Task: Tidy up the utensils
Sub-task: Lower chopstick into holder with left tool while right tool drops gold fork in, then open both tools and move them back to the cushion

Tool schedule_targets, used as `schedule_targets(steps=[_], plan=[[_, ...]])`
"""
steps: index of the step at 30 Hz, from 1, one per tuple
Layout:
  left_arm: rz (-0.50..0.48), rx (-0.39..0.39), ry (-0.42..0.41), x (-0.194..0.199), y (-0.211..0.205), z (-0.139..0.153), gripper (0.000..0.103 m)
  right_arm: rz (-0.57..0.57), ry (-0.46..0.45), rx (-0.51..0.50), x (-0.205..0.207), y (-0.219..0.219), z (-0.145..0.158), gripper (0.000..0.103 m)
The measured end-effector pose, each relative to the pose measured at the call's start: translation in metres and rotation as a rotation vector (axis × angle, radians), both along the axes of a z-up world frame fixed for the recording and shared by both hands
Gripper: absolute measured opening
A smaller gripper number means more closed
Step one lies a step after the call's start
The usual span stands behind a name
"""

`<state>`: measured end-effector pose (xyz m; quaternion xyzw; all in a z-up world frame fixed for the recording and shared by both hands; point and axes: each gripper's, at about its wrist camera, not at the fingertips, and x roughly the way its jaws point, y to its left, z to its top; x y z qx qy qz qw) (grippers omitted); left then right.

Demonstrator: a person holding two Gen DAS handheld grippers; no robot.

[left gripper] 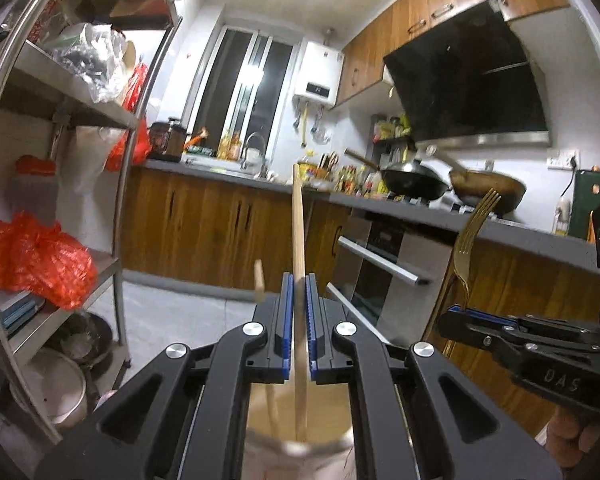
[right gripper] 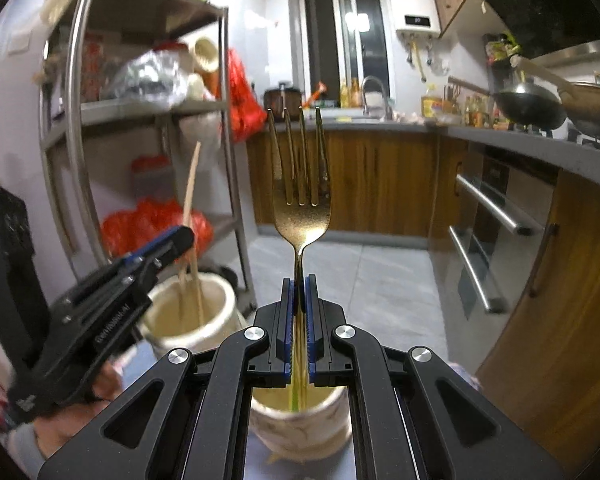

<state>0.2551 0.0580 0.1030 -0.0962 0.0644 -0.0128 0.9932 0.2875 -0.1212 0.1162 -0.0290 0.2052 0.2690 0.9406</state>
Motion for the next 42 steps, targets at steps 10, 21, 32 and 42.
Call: schedule_targets(steps=[10, 21, 32, 42], plan=[[0.035, 0.036, 0.140, 0.007, -0.002, -0.012, 0.006, 0.016, 0.092, -0.018, 0.014, 0.004, -0.022, 0.007], [0.032, 0.048, 0.160, 0.010, -0.001, -0.010, 0.006, -0.011, 0.104, 0.049, 0.027, 0.002, -0.026, 0.007], [0.033, 0.078, 0.148, 0.006, -0.007, -0.006, 0.030, -0.010, 0.121, 0.060, 0.032, 0.002, -0.031, 0.016], [0.043, 0.095, 0.119, -0.003, -0.004, 0.005, 0.037, -0.005, 0.083, 0.058, 0.018, -0.002, -0.020, 0.020]])
